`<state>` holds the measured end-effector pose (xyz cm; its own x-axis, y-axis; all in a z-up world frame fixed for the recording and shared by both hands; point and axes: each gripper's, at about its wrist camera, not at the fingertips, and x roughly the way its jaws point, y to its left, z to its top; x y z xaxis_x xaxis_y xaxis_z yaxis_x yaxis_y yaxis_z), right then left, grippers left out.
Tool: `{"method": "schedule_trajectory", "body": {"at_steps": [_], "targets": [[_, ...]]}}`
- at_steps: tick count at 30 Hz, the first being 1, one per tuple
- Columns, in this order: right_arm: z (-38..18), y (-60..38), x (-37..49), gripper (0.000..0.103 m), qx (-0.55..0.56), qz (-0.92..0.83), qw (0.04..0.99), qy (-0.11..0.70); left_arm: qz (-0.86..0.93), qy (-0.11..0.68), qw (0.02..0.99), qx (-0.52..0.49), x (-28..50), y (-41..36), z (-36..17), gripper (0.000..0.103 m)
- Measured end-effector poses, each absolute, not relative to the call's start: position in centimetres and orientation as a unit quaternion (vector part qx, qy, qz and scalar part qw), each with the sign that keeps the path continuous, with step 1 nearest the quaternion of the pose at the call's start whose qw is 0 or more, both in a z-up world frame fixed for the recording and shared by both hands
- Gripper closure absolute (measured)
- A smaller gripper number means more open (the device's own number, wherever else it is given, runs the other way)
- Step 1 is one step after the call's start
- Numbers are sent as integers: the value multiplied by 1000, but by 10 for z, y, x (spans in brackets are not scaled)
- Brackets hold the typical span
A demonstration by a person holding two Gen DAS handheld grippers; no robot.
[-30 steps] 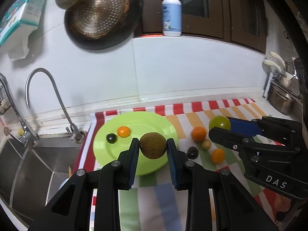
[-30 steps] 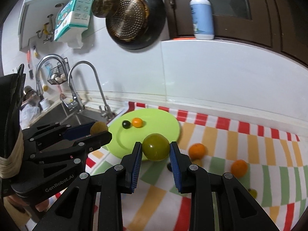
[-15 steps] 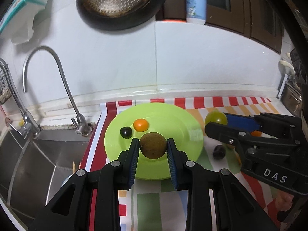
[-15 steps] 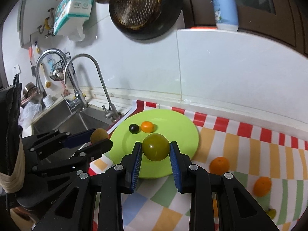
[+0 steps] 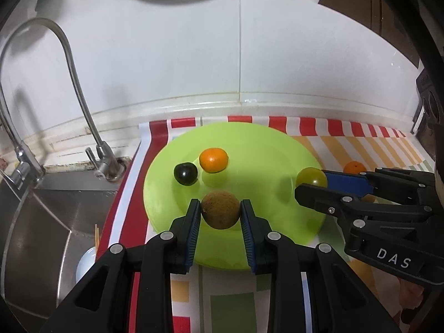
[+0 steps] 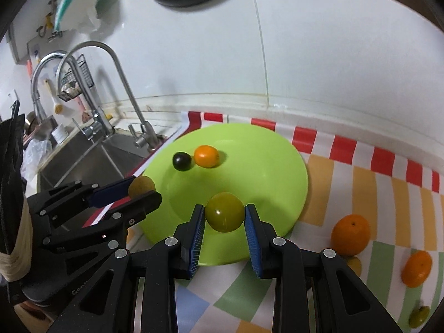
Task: Organize fruits
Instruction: 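Carry the kiwi and green fruit onto the green plate and open both tools, then grasp the large orange with the left tool while the right tool grasps the green tomato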
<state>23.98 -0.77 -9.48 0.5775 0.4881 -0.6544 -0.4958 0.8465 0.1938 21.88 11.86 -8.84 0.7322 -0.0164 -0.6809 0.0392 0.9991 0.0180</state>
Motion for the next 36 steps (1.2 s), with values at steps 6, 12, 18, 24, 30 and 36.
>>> {"method": "schedule_trajectory", "body": {"at_steps": [6,12,18,24,30,36], "targets": [[-100,-6,246,73,-7,271,886,375,-18,372,928,17,225,119,-95,73],[-102,-9,248,72,4,269,883,384,-7,367,930,21,222,119,-90,65],[-93,-20,239,72,12,260,890,374,1,361,932,17,208,117,-78,65],[-73,-35,221,72,17,255,901,351,-3,350,937,5,192,111,-60,65],[-56,-51,199,72,20,244,913,327,-12,334,942,4,173,98,-40,59],[-42,-71,175,72,23,230,921,313,-31,322,946,-3,157,80,-27,56]]}}
